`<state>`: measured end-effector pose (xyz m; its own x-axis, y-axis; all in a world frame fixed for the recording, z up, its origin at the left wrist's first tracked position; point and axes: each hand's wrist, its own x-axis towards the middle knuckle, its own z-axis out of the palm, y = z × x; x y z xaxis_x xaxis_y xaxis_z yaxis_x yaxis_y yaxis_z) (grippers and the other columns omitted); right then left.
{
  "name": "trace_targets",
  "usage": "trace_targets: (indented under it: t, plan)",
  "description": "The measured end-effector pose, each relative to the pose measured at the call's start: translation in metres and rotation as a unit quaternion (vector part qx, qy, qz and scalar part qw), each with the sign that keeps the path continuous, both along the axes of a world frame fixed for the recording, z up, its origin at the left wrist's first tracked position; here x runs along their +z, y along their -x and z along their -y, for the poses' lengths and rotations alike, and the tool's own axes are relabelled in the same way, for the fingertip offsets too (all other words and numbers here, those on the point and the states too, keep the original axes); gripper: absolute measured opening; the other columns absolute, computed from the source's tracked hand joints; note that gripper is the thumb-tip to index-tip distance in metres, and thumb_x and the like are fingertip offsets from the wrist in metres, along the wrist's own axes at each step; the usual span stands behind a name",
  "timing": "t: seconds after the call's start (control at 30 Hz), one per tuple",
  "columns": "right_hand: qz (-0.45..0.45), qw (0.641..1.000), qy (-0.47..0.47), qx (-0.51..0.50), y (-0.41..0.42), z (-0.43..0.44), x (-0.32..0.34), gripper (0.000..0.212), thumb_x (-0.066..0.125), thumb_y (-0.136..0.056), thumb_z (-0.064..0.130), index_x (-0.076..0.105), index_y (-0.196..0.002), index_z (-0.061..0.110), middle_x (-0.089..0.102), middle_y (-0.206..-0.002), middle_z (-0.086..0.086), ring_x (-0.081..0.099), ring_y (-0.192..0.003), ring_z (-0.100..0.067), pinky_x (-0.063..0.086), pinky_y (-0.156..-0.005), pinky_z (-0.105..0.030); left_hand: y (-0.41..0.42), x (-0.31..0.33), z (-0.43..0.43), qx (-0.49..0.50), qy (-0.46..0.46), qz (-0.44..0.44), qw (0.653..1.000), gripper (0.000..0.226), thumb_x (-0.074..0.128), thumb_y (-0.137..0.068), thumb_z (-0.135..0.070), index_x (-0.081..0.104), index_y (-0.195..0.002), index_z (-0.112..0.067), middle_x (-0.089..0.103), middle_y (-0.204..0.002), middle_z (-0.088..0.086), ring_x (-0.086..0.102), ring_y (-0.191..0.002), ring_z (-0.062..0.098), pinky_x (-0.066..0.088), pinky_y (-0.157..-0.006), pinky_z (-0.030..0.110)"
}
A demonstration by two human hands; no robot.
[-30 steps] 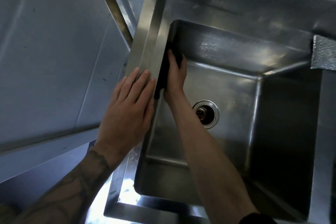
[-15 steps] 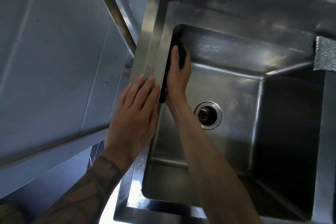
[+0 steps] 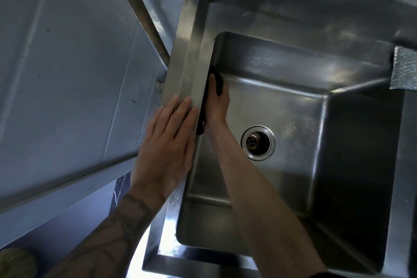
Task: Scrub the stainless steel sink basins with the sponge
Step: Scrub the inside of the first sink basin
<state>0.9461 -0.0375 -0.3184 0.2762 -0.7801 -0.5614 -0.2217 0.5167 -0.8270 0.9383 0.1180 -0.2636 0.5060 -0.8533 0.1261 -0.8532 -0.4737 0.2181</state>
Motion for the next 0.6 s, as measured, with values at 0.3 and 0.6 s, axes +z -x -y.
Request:
trace_targets:
  t: [0.3,0.6]
  plan:
    - [0.057,0.997,0.053,0.01,0.021,-0.021,0.005,0.032,0.058,-0.103,0.039,0.06,-0.133,0.027,0.069,-0.127,0.005,0.064,-0.12,-0.015,0.051,-0.107,-0.046,-0.001,-0.001,0.0,-0.002,0.002,-0.006,1.0,0.053,0.023,-0.116,-0.031,0.047,-0.155,-0.005,0.044,-0.164,0.016,0.032,-0.156,0.031,0.021,-0.13,0.045]
    - [0.067,0.994,0.076,0.034,0.036,-0.035,0.006,0.034,0.057,-0.101,0.05,0.059,-0.132,0.037,0.065,-0.132,0.009,0.06,-0.127,-0.013,0.049,-0.109,-0.047,-0.001,-0.002,-0.001,0.001,0.005,-0.002,1.0,0.049,0.032,-0.114,-0.027,0.047,-0.155,-0.005,0.044,-0.164,0.016,0.032,-0.156,0.031,0.023,-0.13,0.045]
